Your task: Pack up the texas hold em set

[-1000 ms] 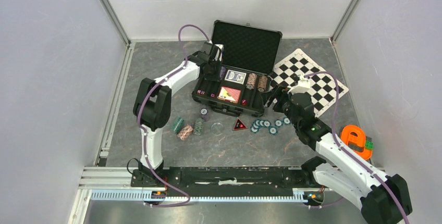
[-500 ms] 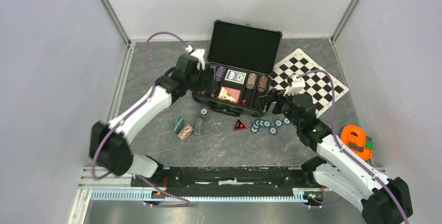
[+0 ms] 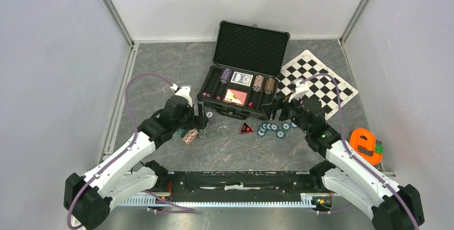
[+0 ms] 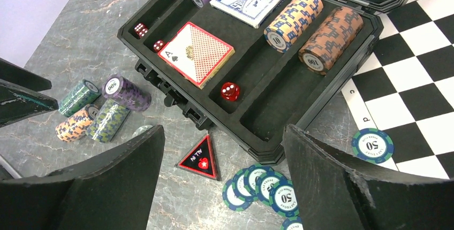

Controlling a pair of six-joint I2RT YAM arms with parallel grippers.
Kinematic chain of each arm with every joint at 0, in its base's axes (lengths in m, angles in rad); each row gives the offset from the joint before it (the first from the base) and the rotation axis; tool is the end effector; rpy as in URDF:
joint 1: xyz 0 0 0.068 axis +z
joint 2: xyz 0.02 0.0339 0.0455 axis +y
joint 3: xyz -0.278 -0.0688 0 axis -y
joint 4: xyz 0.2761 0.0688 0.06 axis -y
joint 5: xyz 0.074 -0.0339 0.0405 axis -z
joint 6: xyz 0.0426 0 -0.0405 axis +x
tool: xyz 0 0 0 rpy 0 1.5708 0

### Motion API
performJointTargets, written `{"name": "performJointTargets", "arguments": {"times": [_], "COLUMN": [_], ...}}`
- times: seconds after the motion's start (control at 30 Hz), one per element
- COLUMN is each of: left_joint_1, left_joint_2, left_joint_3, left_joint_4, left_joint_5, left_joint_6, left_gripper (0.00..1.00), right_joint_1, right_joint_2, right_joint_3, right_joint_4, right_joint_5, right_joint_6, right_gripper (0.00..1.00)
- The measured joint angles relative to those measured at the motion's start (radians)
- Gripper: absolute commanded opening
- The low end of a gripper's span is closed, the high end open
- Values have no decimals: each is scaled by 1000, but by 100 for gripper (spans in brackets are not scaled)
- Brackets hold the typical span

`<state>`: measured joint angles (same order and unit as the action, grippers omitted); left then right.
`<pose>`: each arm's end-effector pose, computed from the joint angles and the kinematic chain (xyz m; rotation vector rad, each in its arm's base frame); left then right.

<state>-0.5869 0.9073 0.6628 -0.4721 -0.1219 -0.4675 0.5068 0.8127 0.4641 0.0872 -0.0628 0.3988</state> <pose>0.1851 -0.1169 0.2475 0.0739 2.3139 -0.4078 0.1923 0.1098 0.2473 -0.1473 1.8824 0.6872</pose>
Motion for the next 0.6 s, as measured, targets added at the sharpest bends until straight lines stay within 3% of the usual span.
{"name": "performJointTargets", "arguments": {"times": [0.2, 0.6], "left_joint_1": [-7, -26], "left_joint_2": [3, 232], "left_joint_3": [-51, -34], "left_joint_4": [-19, 30], "left_joint_5": [6, 50], "left_joint_6": [-27, -28], "left_gripper": [77, 70], "right_joint_1": [0, 0], "right_joint_2": [2, -29], "right_joint_3": [0, -2], "right_joint_4": [-14, -90], "right_joint_5": [-10, 2], "right_joint_6": [2, 3], "right_gripper": [86, 86]}}
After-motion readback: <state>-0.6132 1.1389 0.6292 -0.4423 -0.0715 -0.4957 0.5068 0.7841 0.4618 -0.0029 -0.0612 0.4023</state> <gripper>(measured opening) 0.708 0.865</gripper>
